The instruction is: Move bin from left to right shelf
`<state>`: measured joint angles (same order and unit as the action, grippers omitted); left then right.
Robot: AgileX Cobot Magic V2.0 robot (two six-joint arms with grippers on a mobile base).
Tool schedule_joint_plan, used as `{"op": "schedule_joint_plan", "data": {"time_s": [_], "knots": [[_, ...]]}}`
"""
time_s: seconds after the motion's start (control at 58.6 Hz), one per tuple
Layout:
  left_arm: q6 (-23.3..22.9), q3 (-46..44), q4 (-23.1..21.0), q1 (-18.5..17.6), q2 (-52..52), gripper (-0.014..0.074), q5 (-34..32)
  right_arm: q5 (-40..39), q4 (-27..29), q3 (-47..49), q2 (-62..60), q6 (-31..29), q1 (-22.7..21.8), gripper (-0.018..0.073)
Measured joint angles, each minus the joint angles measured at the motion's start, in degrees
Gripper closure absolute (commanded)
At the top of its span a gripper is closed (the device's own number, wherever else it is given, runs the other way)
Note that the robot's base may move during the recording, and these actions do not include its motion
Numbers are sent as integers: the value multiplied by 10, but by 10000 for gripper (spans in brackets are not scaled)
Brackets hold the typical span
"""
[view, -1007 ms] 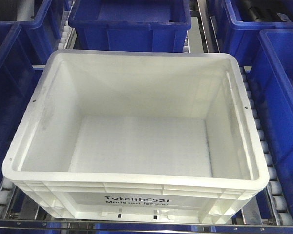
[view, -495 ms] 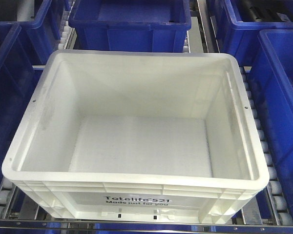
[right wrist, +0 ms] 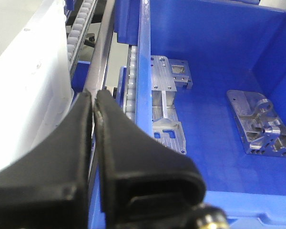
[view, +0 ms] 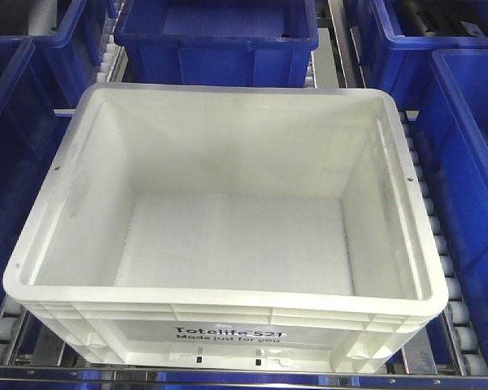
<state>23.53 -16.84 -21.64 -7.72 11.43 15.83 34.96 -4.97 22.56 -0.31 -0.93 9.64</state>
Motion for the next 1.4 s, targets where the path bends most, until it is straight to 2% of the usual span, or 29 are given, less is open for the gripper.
{"op": "schedule_joint_plan", "data": {"time_s": [0.512,0.615,0.751,0.819,1.075,1.178,1.246,1.4], "knots": [[0,0,1,0,0,604,0,2,0,0,0,0,0,567],[-8,0,29,0,0,604,0,2,0,0,0,0,0,567],[-94,0,101,0,0,604,0,2,0,0,0,0,0,567],[-121,0,130,0,0,603,0,2,0,0,0,0,0,567],[-121,1,141,0,0,603,1,2,0,0,0,0,0,567],[-118,26,141,0,-14,603,-3,2,0,0,0,0,0,567],[-118,73,141,0,-43,603,-19,2,0,0,0,0,0,567],[-118,171,134,0,-103,603,-81,3,0,0,0,0,0,567]]}}
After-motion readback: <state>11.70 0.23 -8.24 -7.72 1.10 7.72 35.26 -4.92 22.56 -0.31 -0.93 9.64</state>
